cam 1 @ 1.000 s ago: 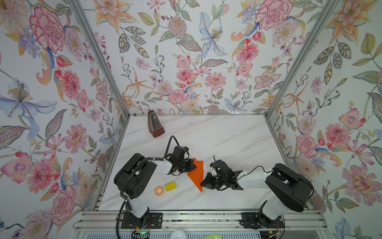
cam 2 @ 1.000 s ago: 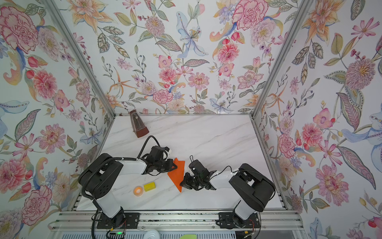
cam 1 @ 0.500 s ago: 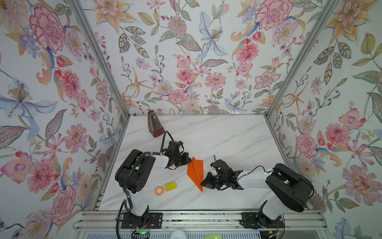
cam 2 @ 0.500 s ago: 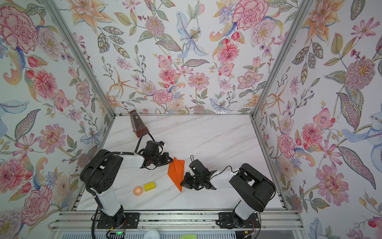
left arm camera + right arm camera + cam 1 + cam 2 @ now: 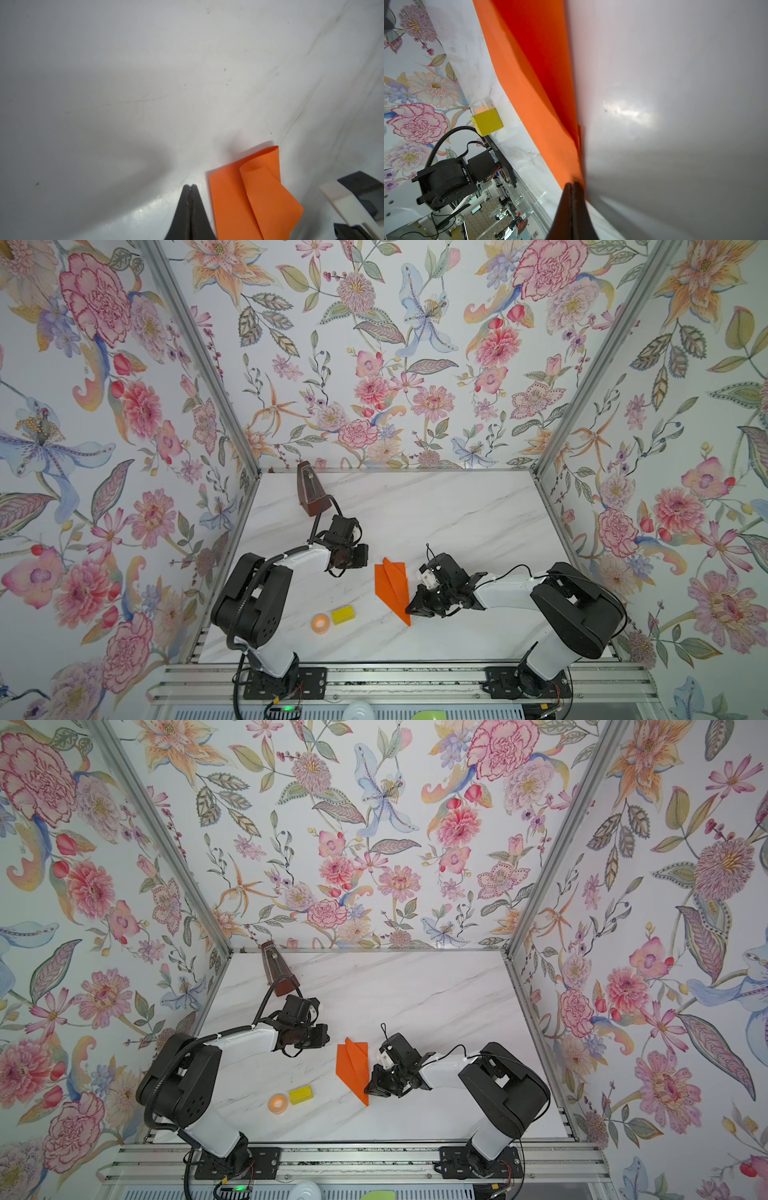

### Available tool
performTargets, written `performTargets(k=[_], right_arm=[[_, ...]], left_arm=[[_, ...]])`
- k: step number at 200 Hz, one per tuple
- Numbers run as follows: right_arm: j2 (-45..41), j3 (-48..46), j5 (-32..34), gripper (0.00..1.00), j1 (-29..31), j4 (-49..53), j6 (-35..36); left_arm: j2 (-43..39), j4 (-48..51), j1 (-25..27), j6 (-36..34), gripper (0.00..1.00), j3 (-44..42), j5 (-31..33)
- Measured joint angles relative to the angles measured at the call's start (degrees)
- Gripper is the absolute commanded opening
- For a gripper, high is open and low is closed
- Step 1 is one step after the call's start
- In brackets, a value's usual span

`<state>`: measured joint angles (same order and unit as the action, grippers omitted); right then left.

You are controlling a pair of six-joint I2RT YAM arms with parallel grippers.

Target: Fold a paper plane with a square sheet of paper (fold left side to right side)

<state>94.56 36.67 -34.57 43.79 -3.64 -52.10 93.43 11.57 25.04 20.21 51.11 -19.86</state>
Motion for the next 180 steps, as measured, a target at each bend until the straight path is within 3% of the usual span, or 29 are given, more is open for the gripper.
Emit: performTargets(k=[33,69,180], right_arm=[[1.88,2.84,-2.58,0.0,-1.2,4.57,5.16],[2.95,4.61,-3.82,0.0,-1.92,7.72,8.48],[2.75,5.4,-3.69,0.0,-2.62,10.47,9.62]], left_arm=[[-2.1,7.45,8.26,-6.71,0.06,5.09,1.4],[3.1,13.66,16.59,-11.19,0.06,10.69,1.75],[12.7,18.25,17.35,-13.97,0.04,14.08,2.1]])
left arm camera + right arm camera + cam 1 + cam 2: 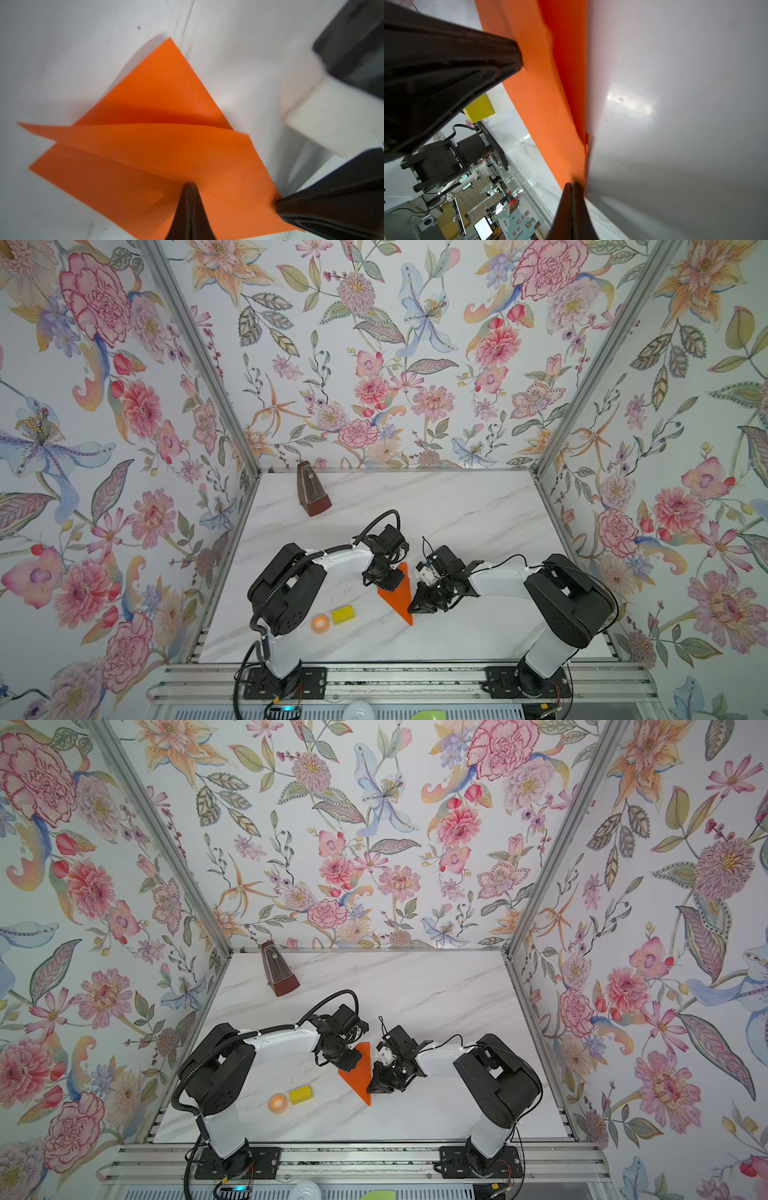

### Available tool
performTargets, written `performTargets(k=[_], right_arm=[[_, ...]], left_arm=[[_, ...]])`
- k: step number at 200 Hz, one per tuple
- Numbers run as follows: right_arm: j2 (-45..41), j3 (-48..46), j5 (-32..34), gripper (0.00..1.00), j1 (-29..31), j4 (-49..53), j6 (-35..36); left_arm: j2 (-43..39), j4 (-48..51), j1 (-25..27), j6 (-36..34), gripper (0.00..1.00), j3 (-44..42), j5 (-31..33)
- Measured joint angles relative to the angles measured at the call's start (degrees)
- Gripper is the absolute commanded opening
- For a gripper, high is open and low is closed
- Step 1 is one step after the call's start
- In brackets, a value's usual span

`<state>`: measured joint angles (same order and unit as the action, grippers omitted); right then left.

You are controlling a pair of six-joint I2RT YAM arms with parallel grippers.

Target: Fold a paper plane with a square sheet of paper (fold left side to right side)

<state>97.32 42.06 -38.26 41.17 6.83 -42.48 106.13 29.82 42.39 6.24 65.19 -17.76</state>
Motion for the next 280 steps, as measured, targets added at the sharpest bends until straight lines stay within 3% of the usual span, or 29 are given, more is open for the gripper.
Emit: performTargets(k=[40,85,130,214,280], right_arm=[[-2.4,-1.07,3.5,0.0,0.5,0.0,-4.57],[-8.35,-8.07,8.81,0.0,3.1,-7.3,-16.55],[-8.44,-10.43,9.86,0.0,4.61,-14.05,-22.56],[-5.75,-10.4,8.85,0.0,4.76,-18.47,-22.75],[-4.42,-10.25,6.97,0.0,4.39,-20.24,-21.4]], left_arm=[[0.59,-0.46,0.0,0.37,0.04,0.5,-0.79],[0.72,-1.16,-0.02,1.55,0.04,0.48,-1.36],[0.74,-1.84,-0.13,2.71,0.03,0.31,-1.49],[0.46,-0.83,-0.24,2.73,0.07,0.46,-1.14],[1.09,6.12,1.75,-0.87,0.06,8.28,0.04]])
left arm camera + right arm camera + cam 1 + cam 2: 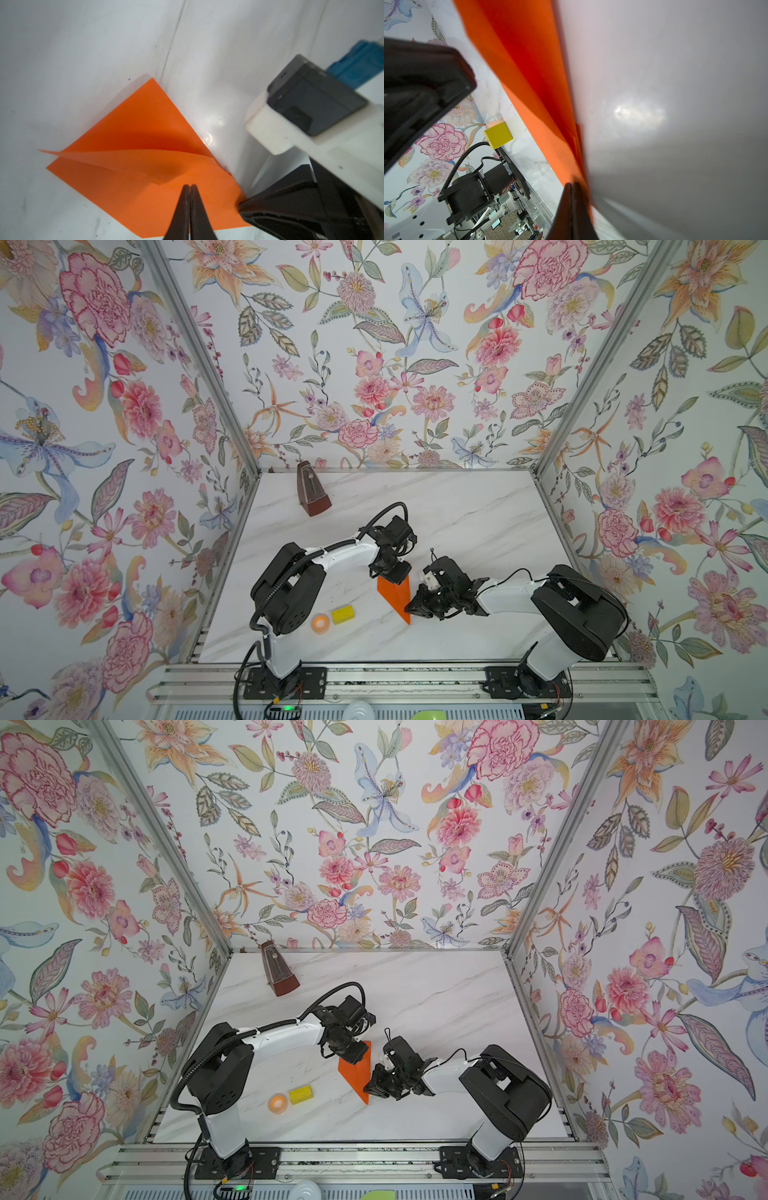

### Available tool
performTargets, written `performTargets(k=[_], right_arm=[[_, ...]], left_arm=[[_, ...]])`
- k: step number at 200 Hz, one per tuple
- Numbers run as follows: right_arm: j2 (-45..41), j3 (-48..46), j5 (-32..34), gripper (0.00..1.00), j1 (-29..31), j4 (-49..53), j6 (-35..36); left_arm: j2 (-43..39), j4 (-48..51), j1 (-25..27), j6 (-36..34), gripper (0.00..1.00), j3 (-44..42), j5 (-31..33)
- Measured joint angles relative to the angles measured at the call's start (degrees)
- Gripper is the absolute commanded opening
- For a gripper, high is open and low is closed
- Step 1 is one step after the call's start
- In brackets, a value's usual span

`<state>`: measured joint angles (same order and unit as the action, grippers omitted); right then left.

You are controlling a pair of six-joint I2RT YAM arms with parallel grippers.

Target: Fold a paper plane with a square sheet of paper (fold left side to right side)

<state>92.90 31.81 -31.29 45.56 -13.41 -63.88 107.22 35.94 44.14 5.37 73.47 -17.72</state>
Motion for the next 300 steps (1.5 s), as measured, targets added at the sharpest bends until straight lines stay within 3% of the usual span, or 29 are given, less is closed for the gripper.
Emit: performTargets(k=[159,300], right_arm=[[0.33,0.07,-0.94,0.0,-0.63,0.02,1.09],[0.33,0.11,-0.9,0.0,-0.66,0.22,1.51]], left_arm=[[4.72,2.25,-0.28,-1.75,0.01,1.16,3.39],[10.03,5.62,-7.13,-2.86,0.0,9.03,4.79]])
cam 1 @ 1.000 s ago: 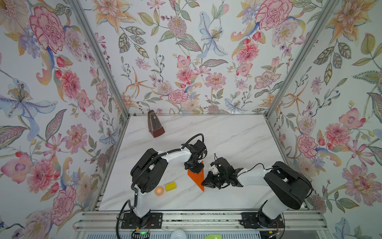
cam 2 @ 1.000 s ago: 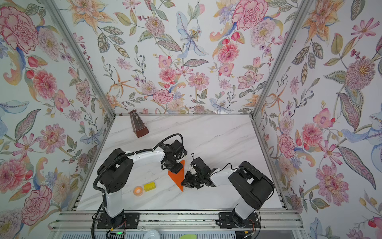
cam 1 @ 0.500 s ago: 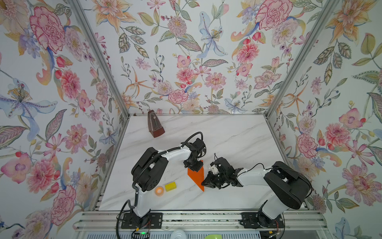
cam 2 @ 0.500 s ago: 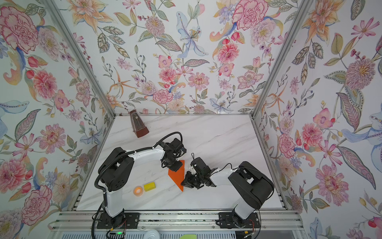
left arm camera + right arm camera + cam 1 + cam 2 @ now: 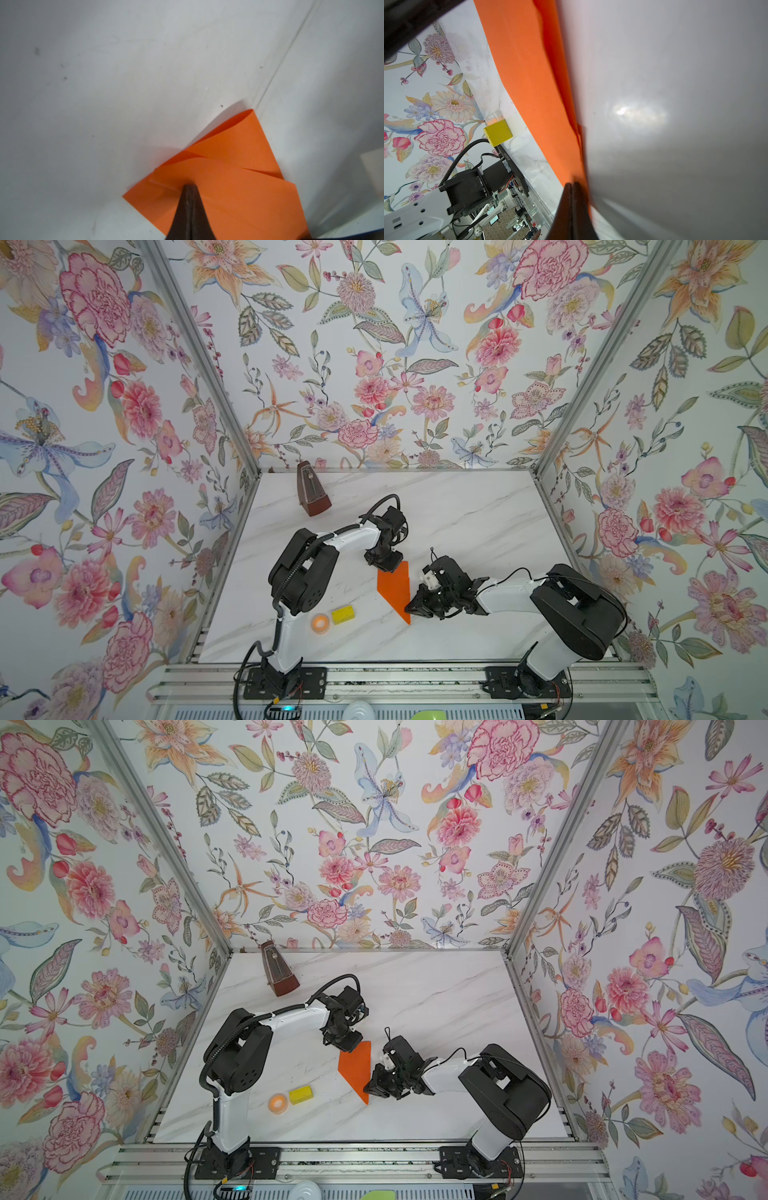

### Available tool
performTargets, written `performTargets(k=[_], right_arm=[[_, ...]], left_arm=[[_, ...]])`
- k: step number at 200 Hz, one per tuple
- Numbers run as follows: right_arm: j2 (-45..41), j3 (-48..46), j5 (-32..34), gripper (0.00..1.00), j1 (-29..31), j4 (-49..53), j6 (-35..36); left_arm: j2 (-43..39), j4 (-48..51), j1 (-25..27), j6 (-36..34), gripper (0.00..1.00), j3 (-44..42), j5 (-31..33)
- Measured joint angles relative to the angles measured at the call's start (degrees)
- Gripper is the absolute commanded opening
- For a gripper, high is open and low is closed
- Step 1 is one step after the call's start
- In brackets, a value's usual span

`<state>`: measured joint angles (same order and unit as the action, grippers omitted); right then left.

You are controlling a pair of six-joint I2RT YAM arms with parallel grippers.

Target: Fold a paper plane with a square sheet of paper (fold left side to right side)

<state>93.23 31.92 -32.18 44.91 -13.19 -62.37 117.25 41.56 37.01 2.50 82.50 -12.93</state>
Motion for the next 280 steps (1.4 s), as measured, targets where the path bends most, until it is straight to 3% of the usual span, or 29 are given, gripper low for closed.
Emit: performTargets(k=[95,163,188,218,244,280], right_arm=[[-0.02,0.0,0.07,0.0,0.0,-0.02,0.0],[0.0,-0.13,0.07,0.0,0.02,-0.55,-0.48],[0.0,-0.13,0.07,0.0,0.04,-0.52,-0.48],[-0.26,-0.13,0.46,0.0,0.15,-0.35,-0.48],[-1.4,-0.13,1.6,0.0,0.46,1.29,-0.44],[-4.52,-0.09,3.21,0.08,0.46,6.23,-0.22]], left_arm=[[4.5,0.68,-4.42,-0.2,0.0,6.67,1.9],[0.24,-2.6,-6.6,1.42,0.01,1.99,6.29],[-6.27,-2.78,-4.39,3.34,0.02,-1.29,5.88],[-13.16,-4.92,2.12,6.75,0.03,-5.86,3.91],[-13.51,-7.76,6.56,9.86,0.02,-10.29,1.75],[-12.22,-10.71,7.15,12.85,0.02,-15.21,0.22]])
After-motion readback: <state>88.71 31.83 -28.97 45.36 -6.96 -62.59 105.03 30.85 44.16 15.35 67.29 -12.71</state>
